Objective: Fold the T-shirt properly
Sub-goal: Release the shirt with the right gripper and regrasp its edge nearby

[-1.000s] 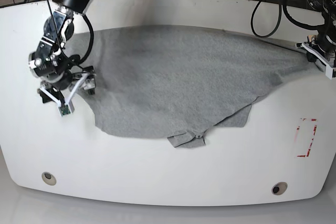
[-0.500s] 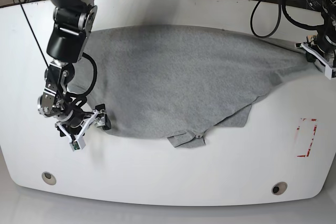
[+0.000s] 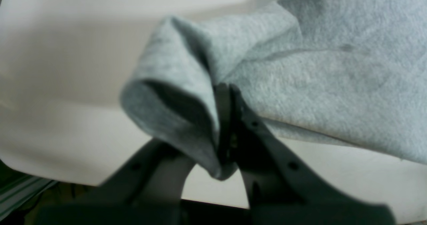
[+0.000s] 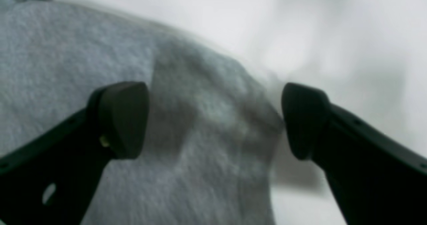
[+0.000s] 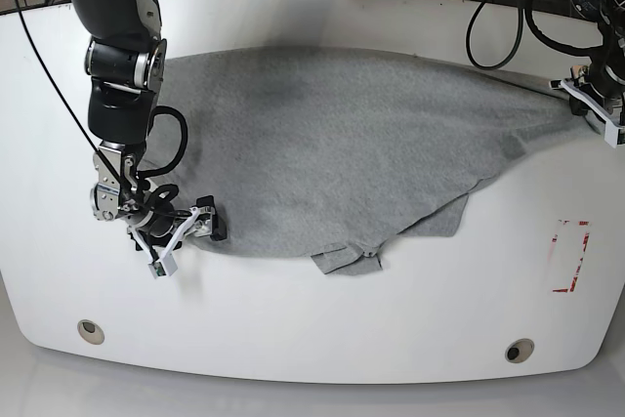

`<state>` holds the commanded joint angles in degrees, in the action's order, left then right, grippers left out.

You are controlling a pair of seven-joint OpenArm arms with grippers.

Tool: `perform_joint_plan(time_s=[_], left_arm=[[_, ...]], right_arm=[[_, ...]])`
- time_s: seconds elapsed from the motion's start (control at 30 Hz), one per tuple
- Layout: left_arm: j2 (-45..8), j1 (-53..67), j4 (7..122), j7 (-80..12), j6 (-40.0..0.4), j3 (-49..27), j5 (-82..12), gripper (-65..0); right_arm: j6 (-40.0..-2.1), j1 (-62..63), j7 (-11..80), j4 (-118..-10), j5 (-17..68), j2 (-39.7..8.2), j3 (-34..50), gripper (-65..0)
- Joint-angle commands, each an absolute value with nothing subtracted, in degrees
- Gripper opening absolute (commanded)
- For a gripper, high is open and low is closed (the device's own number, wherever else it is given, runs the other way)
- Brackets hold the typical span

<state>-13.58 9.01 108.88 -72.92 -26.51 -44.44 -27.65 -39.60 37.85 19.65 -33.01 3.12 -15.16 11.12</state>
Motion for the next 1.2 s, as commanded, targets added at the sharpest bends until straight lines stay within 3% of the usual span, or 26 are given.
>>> perform_joint_plan(time_s=[0.2,0.47,0.63,1.0,1.2], left_arm=[[-13.6,7.8,108.9,-73.0,-26.5,-44.4,-27.6,-65.0],[-13.6,7.6,108.9,-73.1,-26.5,-44.4,-27.6,-65.0],[-13.7,7.6,108.9,-73.1,-26.5,-44.4,-27.6,-65.0],[-13.7,7.5,108.9,-73.1,-26.5,-44.4,-27.6,-65.0],[-13.8,6.3,108.9,-73.1,-26.5,-44.4,-27.6,-65.0]], right_arm=[[-37.8,37.6,18.9,-32.3,3.1,-14.7,11.0,-5.1],[-38.2,36.5,19.0,-32.6,3.1,-13.3,10.9,-7.9],[-38.2,36.4,19.2,-32.6,3.1,-12.6,10.9,-19.5],[-38.3,36.1,19.3,-32.6,3.1,-11.6,10.9,-38.7],[-38.3,35.3,19.9,-32.8,3.1,-11.8,10.9,-65.0]])
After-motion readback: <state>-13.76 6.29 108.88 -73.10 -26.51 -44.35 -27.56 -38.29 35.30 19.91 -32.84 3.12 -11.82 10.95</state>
